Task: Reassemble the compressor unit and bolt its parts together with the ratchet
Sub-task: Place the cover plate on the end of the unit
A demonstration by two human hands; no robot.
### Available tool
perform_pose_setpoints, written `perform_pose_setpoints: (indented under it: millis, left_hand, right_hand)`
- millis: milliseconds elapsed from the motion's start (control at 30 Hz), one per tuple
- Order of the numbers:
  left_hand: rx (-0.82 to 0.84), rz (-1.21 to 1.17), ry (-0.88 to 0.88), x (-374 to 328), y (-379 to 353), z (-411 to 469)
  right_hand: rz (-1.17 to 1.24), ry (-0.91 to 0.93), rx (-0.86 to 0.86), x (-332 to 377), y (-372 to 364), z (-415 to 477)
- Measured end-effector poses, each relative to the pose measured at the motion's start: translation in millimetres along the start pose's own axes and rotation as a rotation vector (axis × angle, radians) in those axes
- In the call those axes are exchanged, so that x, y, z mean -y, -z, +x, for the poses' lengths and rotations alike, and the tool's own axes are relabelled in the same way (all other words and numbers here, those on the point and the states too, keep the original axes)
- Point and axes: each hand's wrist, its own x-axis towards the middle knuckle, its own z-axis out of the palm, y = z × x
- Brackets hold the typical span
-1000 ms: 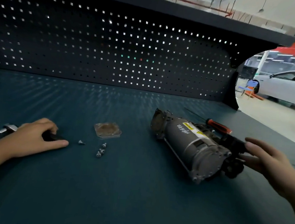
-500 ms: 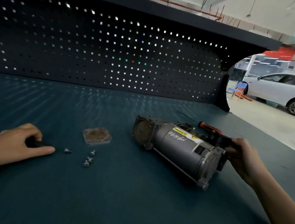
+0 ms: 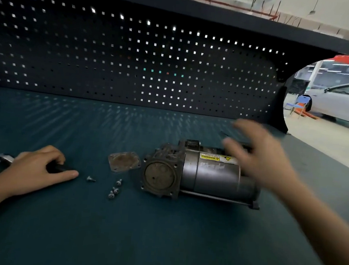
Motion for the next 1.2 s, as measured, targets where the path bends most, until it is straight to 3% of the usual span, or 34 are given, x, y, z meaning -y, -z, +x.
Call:
perform_pose_setpoints:
  millis: [67, 133, 333, 500, 633, 867, 1067, 1200]
  left_hand:
    - [0.024, 0.021, 0.019, -4.2, -2.9, 7.0]
    - [0.053, 0.047, 0.044, -8.4, -5.9, 15.0]
    - [0.073, 0.027, 0.114, -19.4, -8.3, 23.9]
    - [0.09, -0.121, 0.229, -31.3, -11.2, 35.8]
    - [0.101, -0.103, 0.234, -39.1, -13.3, 41.0]
    - [-0.135, -0.315, 0.161, -61.9, -5.8, 42.6]
    - [0.059, -0.171, 0.044, -84.1, 11.0, 35.4]
    - [0.269, 0.042, 0.008, -90.7, 1.3, 29.0]
  right_hand:
    - [-0.17, 0.178, 0.155, 33.6, -19.2, -26.6]
    - [-0.298, 0.124, 0.348, 49.2, -42.5, -40.4]
    - [-0.392, 0.262, 0.136, 30.3, -66.8, -35.0]
    - [-0.379, 0.282, 0.204, 19.5, -74.6, -16.0]
    - [-0.302, 0.241, 0.282, 8.9, -85.8, -1.1]
    - [-0.245, 0.206, 0.199, 2.6, -97.8, 2.2]
    - [-0.037, 0.091, 0.116, 6.9, -94.7, -10.9]
    - [-0.026, 0.082, 0.115, 10.5, -96.7, -14.5]
